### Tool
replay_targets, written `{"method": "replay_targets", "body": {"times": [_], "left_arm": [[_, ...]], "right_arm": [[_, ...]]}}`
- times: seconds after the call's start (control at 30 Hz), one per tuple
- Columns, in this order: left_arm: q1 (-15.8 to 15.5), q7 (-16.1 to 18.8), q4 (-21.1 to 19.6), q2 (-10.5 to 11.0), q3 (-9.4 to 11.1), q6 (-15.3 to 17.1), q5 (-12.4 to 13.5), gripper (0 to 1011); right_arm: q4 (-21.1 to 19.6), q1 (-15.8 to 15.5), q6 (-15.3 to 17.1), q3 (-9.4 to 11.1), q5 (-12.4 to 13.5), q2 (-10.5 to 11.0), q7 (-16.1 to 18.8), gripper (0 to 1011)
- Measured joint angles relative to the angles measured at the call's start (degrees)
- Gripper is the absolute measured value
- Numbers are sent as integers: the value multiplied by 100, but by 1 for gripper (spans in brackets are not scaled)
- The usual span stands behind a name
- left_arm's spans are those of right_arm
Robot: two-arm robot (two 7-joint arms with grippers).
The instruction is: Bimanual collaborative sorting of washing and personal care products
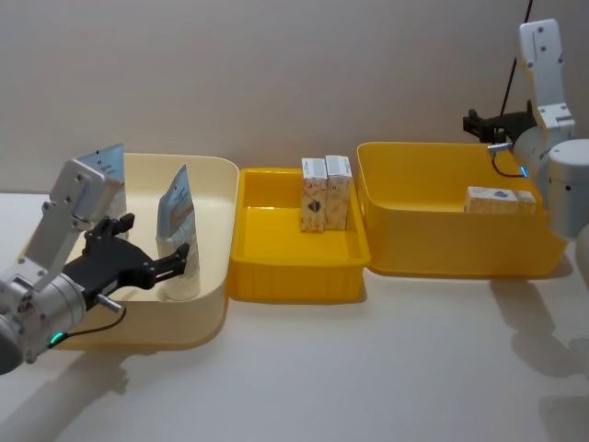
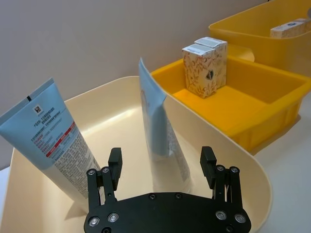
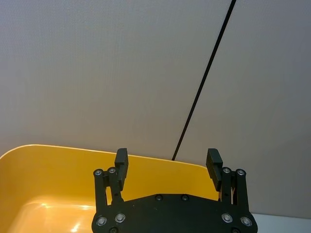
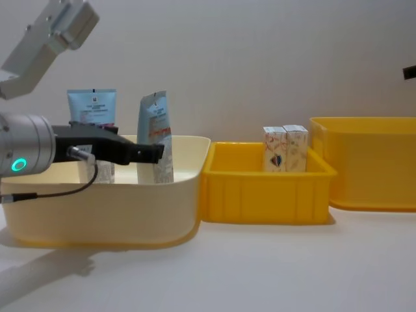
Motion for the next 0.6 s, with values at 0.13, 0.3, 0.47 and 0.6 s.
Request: {"method": "replay_targets", "body": {"times": [0.13, 0.3, 0.47, 0.6], "left_arm": [[-122, -143, 239, -16, -12, 15, -23, 1003], [-273, -276, 527, -69, -16, -8, -43, 1003], [-478, -436, 922, -172, -14, -108, -60, 1003], [-609, -540, 1181, -248, -9, -195, -71, 1003]], "right_arm": [[1, 0, 0, 0, 0, 0, 0, 1001], [1, 0, 1, 0, 1, 0, 0, 1001], [1, 0, 1, 0, 1, 0, 0, 1001], [0, 0, 1, 0, 1, 0, 0, 1001]]}}
